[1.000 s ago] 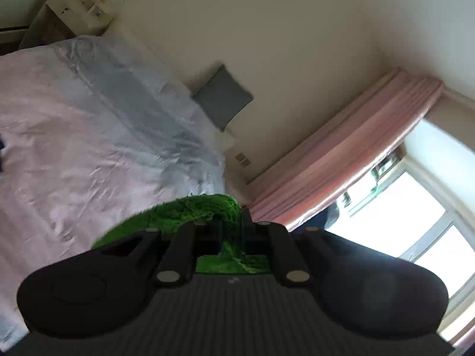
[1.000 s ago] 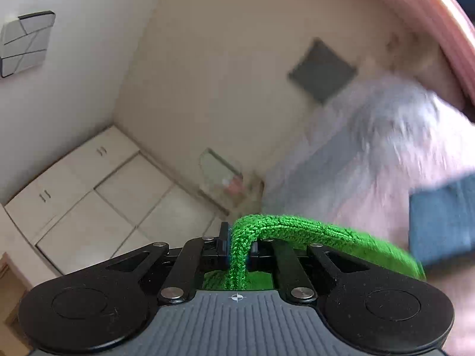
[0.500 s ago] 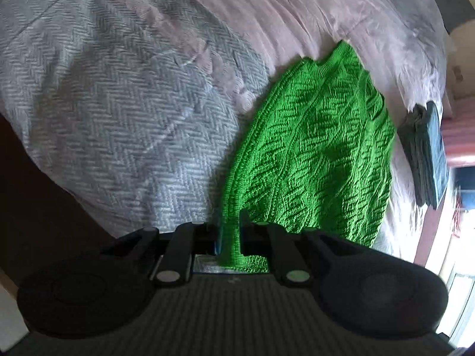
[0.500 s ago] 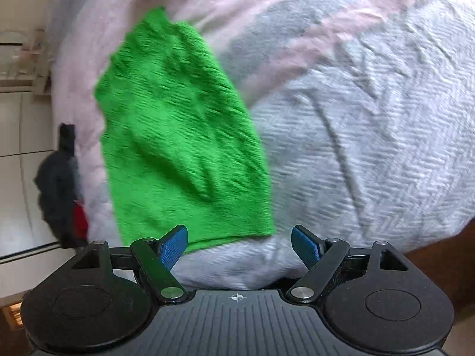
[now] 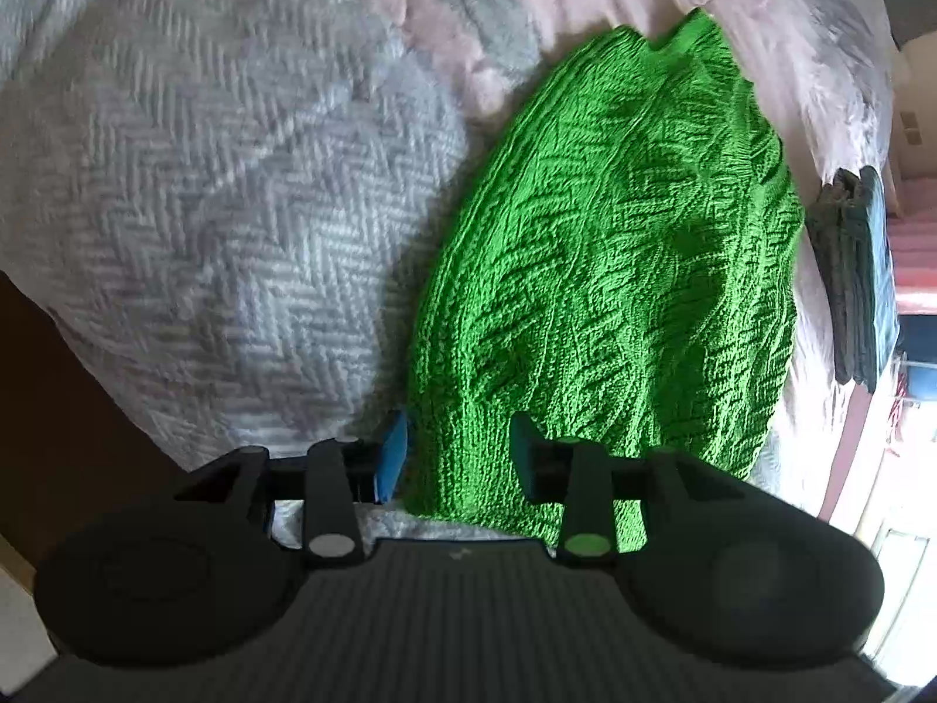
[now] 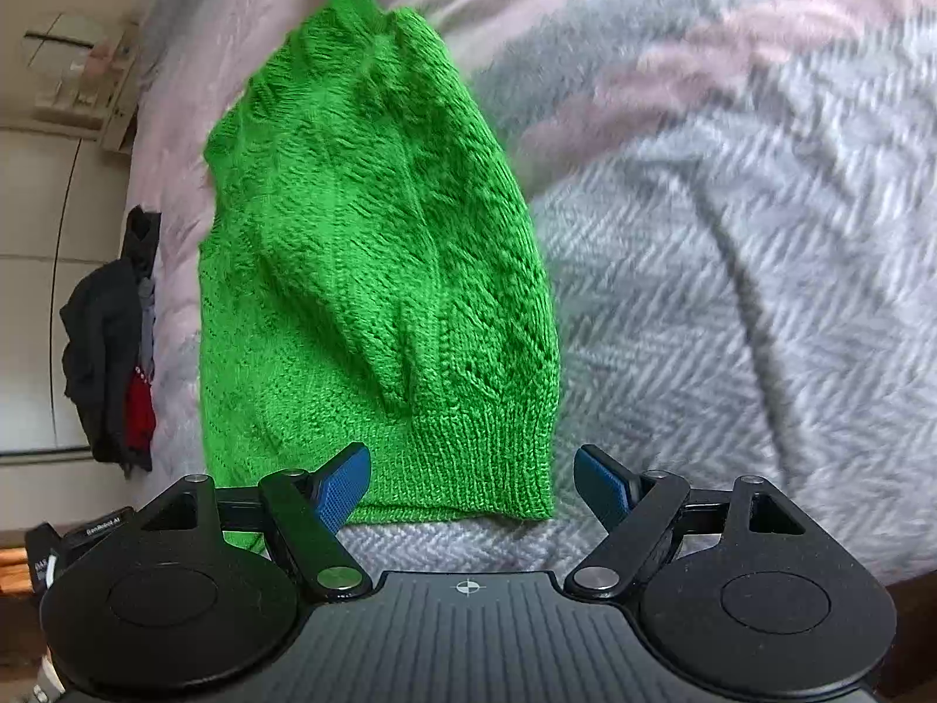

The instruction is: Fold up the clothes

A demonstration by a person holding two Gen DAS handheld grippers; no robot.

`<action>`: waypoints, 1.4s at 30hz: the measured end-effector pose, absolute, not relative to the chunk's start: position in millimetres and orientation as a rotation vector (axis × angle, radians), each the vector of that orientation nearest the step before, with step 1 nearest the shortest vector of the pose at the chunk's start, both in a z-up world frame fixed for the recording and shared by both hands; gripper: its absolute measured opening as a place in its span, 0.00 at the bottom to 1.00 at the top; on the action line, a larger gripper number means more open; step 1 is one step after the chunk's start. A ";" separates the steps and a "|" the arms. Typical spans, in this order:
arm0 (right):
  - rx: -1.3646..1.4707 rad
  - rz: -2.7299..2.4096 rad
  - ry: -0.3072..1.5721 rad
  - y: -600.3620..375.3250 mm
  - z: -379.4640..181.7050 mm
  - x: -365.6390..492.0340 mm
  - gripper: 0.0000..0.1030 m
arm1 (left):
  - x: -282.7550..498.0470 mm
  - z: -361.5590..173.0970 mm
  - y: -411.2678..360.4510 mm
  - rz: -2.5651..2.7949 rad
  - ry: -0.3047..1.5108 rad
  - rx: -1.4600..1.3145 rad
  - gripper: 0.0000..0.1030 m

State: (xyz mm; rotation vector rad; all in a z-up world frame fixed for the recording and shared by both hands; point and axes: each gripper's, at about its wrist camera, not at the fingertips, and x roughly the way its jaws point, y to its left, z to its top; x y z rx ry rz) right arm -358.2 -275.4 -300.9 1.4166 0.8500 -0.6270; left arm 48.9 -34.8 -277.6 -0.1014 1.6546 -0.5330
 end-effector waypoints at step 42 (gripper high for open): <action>0.969 -0.751 0.908 -383.6 -264.0 -300.8 0.56 | 126.2 -229.4 -149.5 -0.932 1.266 0.343 0.31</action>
